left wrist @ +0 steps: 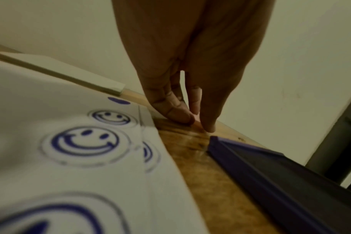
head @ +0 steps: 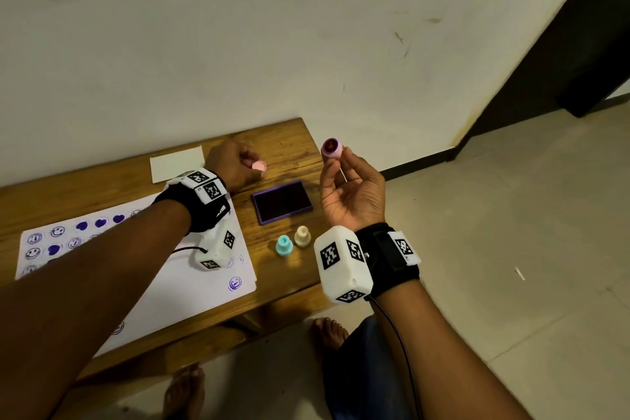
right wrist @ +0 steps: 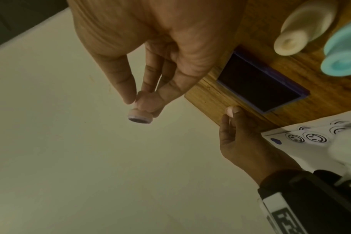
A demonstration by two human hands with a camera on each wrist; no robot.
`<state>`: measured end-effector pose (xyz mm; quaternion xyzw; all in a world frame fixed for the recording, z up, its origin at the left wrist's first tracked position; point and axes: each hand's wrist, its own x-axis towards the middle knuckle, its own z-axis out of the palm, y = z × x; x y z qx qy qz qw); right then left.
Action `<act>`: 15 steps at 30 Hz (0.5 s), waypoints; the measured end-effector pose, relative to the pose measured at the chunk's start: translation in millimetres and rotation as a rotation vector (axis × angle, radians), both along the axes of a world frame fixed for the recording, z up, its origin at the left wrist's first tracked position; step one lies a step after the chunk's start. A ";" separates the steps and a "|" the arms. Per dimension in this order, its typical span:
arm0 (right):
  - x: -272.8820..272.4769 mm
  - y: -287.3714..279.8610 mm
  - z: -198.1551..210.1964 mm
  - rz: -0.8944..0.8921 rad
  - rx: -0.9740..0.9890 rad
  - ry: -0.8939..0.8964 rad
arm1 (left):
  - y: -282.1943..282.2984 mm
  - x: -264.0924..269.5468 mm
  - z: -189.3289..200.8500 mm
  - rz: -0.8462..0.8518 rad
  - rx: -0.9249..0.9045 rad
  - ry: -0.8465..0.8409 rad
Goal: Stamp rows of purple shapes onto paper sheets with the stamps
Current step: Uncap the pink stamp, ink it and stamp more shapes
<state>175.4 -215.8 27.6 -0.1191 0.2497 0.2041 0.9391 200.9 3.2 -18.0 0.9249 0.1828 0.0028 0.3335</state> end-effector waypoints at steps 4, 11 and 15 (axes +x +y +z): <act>-0.2 1.0 -1.4 0.017 0.020 -0.007 | 1.3 -2.9 4.7 -0.023 0.018 0.004; 2.7 2.1 -6.1 0.090 0.109 -0.084 | -0.7 -24.9 21.2 -0.019 -0.039 -0.052; 1.1 3.8 -8.3 0.118 0.131 -0.121 | -9.2 -46.9 27.7 -0.121 -0.053 -0.004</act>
